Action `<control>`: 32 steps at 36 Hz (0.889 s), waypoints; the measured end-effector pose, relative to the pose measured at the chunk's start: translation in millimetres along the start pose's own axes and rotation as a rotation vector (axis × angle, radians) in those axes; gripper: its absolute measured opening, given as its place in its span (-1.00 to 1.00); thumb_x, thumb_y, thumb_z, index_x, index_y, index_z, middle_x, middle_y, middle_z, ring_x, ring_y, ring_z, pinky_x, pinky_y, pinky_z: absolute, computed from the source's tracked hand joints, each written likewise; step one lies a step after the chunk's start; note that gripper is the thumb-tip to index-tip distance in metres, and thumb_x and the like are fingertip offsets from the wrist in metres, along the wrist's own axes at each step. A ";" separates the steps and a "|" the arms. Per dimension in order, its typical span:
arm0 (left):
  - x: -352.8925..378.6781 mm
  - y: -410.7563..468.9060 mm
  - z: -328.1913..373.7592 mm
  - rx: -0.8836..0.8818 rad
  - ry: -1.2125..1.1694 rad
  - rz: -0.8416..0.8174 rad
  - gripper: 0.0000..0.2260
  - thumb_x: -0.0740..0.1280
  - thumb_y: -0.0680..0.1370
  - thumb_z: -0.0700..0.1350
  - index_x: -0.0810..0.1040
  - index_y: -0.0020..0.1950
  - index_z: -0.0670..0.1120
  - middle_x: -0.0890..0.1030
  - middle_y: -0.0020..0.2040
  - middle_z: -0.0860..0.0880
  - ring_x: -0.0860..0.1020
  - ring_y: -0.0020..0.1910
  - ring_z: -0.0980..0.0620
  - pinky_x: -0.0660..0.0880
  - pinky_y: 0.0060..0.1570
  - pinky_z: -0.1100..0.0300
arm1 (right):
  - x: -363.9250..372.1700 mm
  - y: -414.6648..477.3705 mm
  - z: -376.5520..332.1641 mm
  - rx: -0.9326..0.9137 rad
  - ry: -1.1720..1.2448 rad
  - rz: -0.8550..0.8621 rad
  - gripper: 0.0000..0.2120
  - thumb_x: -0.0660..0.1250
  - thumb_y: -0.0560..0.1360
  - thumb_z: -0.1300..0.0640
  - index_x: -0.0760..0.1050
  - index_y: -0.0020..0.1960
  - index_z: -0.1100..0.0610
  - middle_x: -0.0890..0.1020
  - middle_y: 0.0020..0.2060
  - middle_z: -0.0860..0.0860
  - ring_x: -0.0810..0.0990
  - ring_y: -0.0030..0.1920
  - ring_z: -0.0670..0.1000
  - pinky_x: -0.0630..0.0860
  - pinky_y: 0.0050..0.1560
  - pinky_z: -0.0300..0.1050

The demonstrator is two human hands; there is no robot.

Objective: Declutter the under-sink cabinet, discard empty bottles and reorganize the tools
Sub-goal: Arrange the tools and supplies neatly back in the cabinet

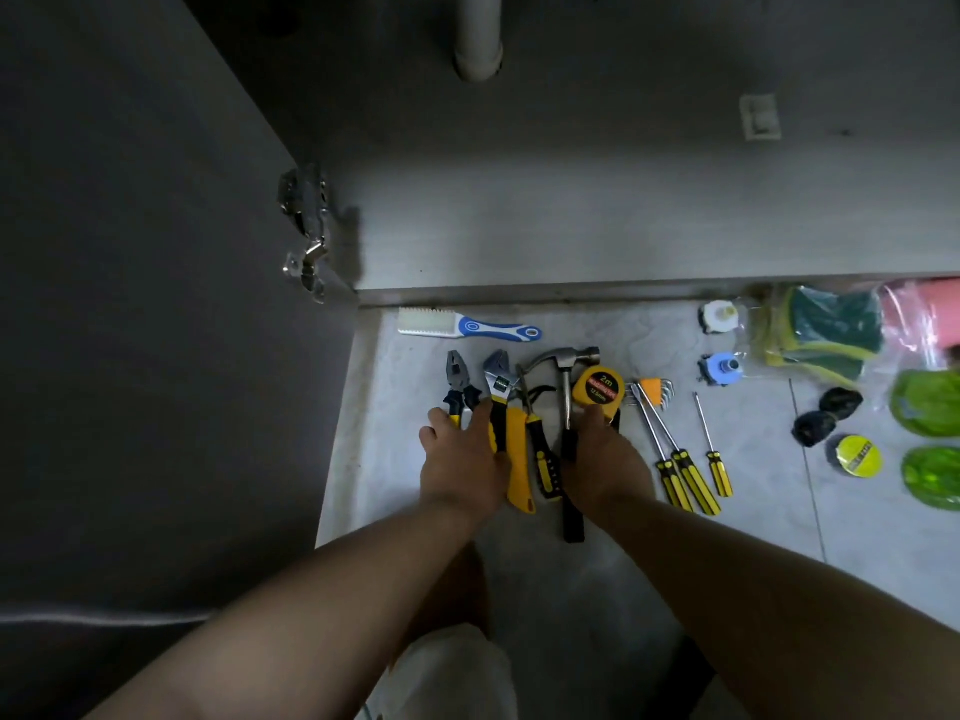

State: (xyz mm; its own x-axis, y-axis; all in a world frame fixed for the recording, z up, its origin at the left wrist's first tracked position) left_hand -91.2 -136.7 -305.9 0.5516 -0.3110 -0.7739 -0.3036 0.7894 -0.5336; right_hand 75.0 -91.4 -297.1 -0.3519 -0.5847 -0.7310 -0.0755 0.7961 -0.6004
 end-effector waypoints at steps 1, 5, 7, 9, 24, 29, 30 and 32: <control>0.4 0.8 2.5 0.007 0.002 -0.012 -0.38 0.32 0.59 0.04 0.12 0.59 0.14 0.19 0.37 -0.18 0.27 0.34 -0.21 0.51 0.13 0.00 | -1.3 2.4 3.0 0.047 0.024 -0.021 -0.67 0.37 0.55 0.15 0.35 0.26 0.09 0.64 0.04 0.08 0.65 0.05 0.12 0.62 0.06 0.08; 1.7 1.4 13.5 0.041 0.003 -0.035 -0.38 0.31 0.60 0.07 0.12 0.60 0.13 0.20 0.39 -0.20 0.28 0.36 -0.24 0.52 0.14 -0.05 | -11.6 7.9 11.8 0.126 0.014 -0.113 -0.83 0.42 0.51 -0.04 0.59 -0.01 0.05 0.62 -0.20 -0.03 0.66 -0.07 0.04 0.63 -0.03 -0.05; 4.1 1.8 20.1 0.067 0.014 -0.042 -0.37 0.31 0.60 0.08 0.11 0.61 0.12 0.20 0.40 -0.20 0.27 0.36 -0.25 0.52 0.16 -0.06 | -18.7 8.5 18.7 0.151 0.064 -0.119 -0.79 0.41 0.48 -0.12 0.57 -0.20 0.00 0.63 -0.29 -0.05 0.68 -0.18 0.01 0.65 -0.09 -0.07; 6.7 3.0 27.4 0.082 0.015 -0.065 -0.37 0.31 0.60 0.10 0.11 0.61 0.15 0.18 0.44 -0.21 0.25 0.40 -0.25 0.51 0.18 -0.09 | -25.7 7.4 26.2 0.179 0.159 -0.110 -0.76 0.40 0.46 -0.14 0.55 -0.25 0.01 0.67 -0.31 -0.01 0.69 -0.23 0.01 0.68 -0.13 -0.03; -35.1 -1.9 82.7 0.096 0.240 -0.346 -0.59 0.33 0.52 -0.07 0.41 0.37 -0.04 0.50 0.30 -0.17 0.51 0.25 -0.17 0.52 0.18 -0.02 | -70.1 -26.7 23.2 0.195 0.573 -0.135 -0.82 0.44 0.46 0.08 0.55 -0.15 0.19 0.64 -0.48 0.03 0.64 -0.43 0.01 0.70 -0.19 0.07; -73.8 -29.1 101.4 0.143 -0.124 -0.336 -0.75 0.21 0.66 -0.10 0.62 0.17 -0.17 0.63 0.18 -0.19 0.59 0.17 -0.19 0.54 0.19 -0.03 | -93.5 -56.1 4.3 0.074 0.652 -0.189 -0.79 0.38 0.51 0.26 0.35 -0.18 0.16 0.61 -0.47 0.10 0.65 -0.49 0.00 0.60 -0.45 -0.15; -78.8 -37.2 101.6 0.105 -0.292 -0.359 -0.75 0.23 0.66 -0.06 0.64 0.14 -0.15 0.65 0.12 -0.18 0.62 0.11 -0.18 0.56 0.15 -0.06 | -96.5 -62.8 -2.1 0.044 0.668 -0.207 -0.79 0.38 0.52 0.28 0.35 -0.17 0.17 0.62 -0.45 0.11 0.66 -0.47 0.01 0.59 -0.45 -0.17; -85.4 -57.5 99.5 0.021 -0.570 -0.499 -0.74 0.26 0.66 0.09 0.64 0.09 -0.04 0.67 -0.01 -0.10 0.67 -0.06 -0.05 0.65 -0.05 0.02 | -98.6 -76.0 -16.8 -0.024 0.703 -0.249 -0.84 0.40 0.54 0.27 0.42 -0.13 0.18 0.66 -0.36 0.15 0.69 -0.39 0.02 0.64 -0.38 -0.14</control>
State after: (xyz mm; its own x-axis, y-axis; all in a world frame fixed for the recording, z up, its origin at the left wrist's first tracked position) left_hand -43.6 -102.9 -175.3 0.9378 -0.3164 -0.1429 0.0991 0.6384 -0.7633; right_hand 99.8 -91.6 -173.9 -0.8350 -0.5166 -0.1896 -0.2483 0.6611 -0.7081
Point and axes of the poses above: each hand's wrist, its own y-axis towards the middle knuckle, its own x-axis out of the palm, z = x × y, the point moved 4 cm from there along y, towards the middle knuckle
